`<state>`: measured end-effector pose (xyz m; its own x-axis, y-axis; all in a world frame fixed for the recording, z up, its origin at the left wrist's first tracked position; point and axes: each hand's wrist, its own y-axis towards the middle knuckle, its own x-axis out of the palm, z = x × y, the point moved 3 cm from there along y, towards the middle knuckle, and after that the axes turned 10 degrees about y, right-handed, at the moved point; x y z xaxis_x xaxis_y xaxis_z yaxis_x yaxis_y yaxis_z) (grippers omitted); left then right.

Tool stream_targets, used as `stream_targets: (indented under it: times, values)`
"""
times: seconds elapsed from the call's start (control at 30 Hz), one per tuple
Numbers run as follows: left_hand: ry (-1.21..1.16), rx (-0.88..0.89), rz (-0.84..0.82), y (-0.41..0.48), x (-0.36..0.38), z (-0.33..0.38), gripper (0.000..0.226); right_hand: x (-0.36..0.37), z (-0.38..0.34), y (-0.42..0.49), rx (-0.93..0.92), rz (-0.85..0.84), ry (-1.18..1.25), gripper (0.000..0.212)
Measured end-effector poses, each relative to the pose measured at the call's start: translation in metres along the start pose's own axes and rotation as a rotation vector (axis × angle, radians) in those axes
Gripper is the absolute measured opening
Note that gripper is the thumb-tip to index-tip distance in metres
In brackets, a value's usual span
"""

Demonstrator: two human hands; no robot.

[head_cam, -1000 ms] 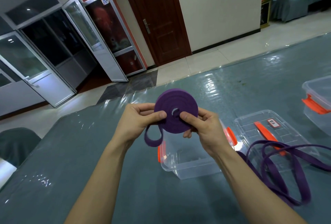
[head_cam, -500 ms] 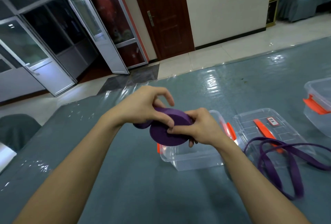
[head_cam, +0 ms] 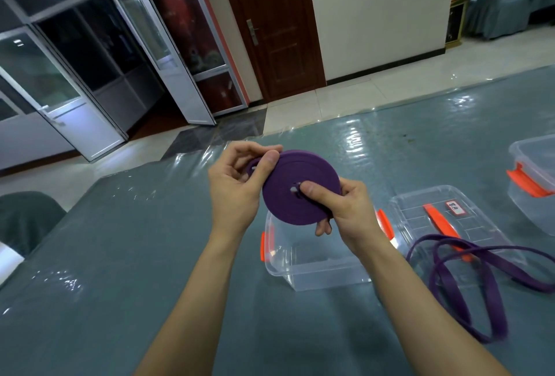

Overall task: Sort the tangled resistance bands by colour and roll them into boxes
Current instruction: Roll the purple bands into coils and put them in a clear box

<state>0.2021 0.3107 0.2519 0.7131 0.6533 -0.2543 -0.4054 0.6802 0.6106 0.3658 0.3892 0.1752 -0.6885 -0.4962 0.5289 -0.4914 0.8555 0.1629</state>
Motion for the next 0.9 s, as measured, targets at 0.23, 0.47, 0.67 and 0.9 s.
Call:
stream_targets:
  times: [0.23, 0.47, 0.67, 0.9]
  values:
    - [0.120, 0.052, -0.008, -0.003, 0.005, -0.007, 0.010, -0.015, 0.008, 0.007, -0.030, 0.116, 0.093, 0.055]
    - [-0.031, -0.167, 0.072, -0.017, 0.019, -0.020, 0.017, -0.021, 0.027, 0.011, -0.009, 0.170, 0.147, 0.044]
    - [-0.134, -0.415, -0.109, -0.032, 0.027, -0.048, 0.028, -0.033, 0.050, 0.010, 0.073, 0.235, 0.131, 0.043]
    - [-0.067, -0.583, -0.087, -0.043, 0.025, -0.103, 0.029, -0.053, 0.084, 0.007, 0.140, 0.142, -0.387, 0.109]
